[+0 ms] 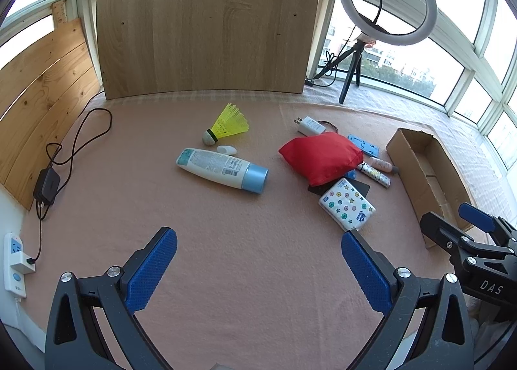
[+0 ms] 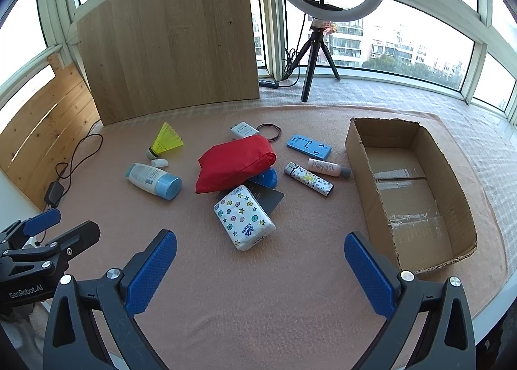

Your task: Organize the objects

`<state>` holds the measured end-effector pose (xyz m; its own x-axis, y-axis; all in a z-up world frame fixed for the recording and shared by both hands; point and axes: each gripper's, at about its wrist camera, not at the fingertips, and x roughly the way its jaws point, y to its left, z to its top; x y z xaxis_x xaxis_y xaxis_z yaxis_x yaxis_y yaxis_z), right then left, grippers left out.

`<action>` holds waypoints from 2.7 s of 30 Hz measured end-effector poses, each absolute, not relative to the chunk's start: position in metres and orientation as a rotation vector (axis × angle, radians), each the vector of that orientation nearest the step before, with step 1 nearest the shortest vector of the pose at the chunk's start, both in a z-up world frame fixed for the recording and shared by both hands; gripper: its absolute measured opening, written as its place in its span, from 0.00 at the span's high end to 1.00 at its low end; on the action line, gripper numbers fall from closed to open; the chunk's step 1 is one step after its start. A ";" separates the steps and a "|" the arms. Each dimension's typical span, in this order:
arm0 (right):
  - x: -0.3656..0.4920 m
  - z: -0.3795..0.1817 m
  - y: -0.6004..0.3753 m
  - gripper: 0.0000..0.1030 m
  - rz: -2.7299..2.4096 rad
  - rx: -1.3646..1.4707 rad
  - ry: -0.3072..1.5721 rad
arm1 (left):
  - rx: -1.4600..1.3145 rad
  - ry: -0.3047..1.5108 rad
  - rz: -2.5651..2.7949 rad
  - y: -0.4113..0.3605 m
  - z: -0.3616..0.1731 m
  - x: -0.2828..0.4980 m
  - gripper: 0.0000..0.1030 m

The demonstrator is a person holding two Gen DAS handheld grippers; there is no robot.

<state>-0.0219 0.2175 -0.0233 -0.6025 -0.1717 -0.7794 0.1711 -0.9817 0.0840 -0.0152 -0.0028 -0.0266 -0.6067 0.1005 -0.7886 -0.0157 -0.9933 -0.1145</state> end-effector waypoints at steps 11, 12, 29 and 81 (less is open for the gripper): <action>-0.024 -0.024 0.218 0.00 -2.647 1.295 0.002 | -1.365 -0.143 2.750 0.000 -0.026 -0.017 0.00; -0.025 -0.024 0.219 0.00 -2.647 1.296 0.001 | -1.366 -0.142 2.749 0.000 -0.026 -0.017 0.00; -0.029 -0.029 0.218 0.00 -2.626 1.311 -0.010 | -1.371 -0.147 2.744 0.001 -0.028 -0.019 0.00; -0.147 -0.134 0.210 0.81 -2.126 1.640 -0.328 | -1.582 -0.374 2.709 -0.045 -0.075 -0.017 0.01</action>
<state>-0.1469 0.2099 -0.1336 -0.2051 -0.4725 -0.8571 0.1921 -0.8781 0.4381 -0.0166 -0.0448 -0.0749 -0.4983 0.1034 -0.8608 0.1337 -0.9718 -0.1941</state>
